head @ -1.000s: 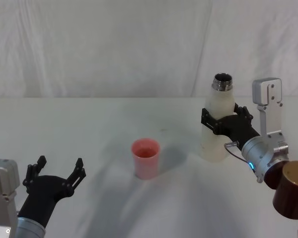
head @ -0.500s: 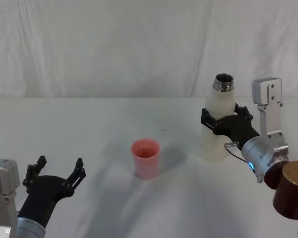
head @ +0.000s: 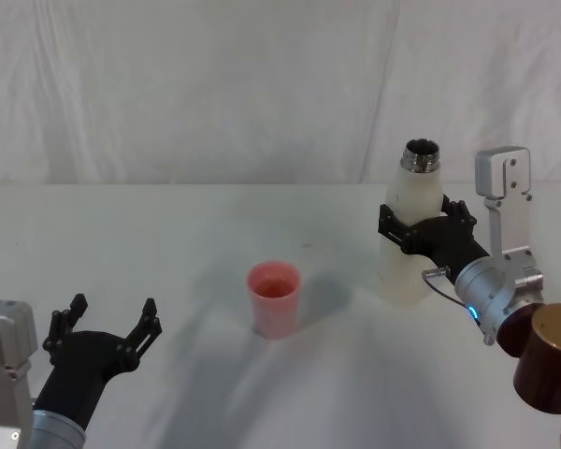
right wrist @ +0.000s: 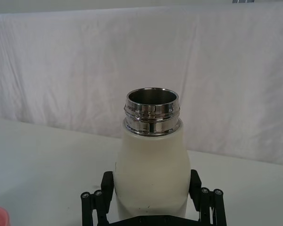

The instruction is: Grasp the thermos with one hand and pour water into the cup lid.

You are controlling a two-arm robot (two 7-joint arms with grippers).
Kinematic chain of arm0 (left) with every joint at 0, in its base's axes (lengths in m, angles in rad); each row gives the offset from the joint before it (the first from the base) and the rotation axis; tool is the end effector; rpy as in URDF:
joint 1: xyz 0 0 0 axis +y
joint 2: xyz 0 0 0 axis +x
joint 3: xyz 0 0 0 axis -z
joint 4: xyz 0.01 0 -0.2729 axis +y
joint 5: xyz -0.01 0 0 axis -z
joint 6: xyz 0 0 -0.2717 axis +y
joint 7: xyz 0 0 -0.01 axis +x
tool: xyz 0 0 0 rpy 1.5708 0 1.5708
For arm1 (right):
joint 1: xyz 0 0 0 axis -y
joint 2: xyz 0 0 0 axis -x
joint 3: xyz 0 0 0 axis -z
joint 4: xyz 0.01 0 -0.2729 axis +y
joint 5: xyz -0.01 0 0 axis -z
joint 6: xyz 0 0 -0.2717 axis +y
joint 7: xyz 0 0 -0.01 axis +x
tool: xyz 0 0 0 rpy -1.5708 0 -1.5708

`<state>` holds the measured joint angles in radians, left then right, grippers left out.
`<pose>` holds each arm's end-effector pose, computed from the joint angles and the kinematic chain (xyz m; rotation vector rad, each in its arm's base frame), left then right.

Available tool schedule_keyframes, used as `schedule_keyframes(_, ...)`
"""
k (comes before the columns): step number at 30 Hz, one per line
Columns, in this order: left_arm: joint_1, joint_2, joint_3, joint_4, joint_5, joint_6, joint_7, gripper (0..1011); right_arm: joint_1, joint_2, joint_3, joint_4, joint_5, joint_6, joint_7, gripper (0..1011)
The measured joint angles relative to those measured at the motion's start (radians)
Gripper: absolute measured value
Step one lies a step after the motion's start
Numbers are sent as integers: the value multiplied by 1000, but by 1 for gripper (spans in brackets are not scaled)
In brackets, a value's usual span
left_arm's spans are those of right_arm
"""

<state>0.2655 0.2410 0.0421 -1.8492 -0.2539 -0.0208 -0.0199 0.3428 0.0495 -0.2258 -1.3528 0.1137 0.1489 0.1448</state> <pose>0.2204 0.0374 -0.2691 -0.0381 0.0141 1.4460 0.3761 0.0463 -0.2350 -0.0388 0.0248 -1.2165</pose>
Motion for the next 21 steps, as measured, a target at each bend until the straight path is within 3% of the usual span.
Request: schedule_keyframes(21, 0, 0, 0, 0, 0, 0, 0, 1001, -25, 8, 4, -32, 17, 23, 7, 1001)
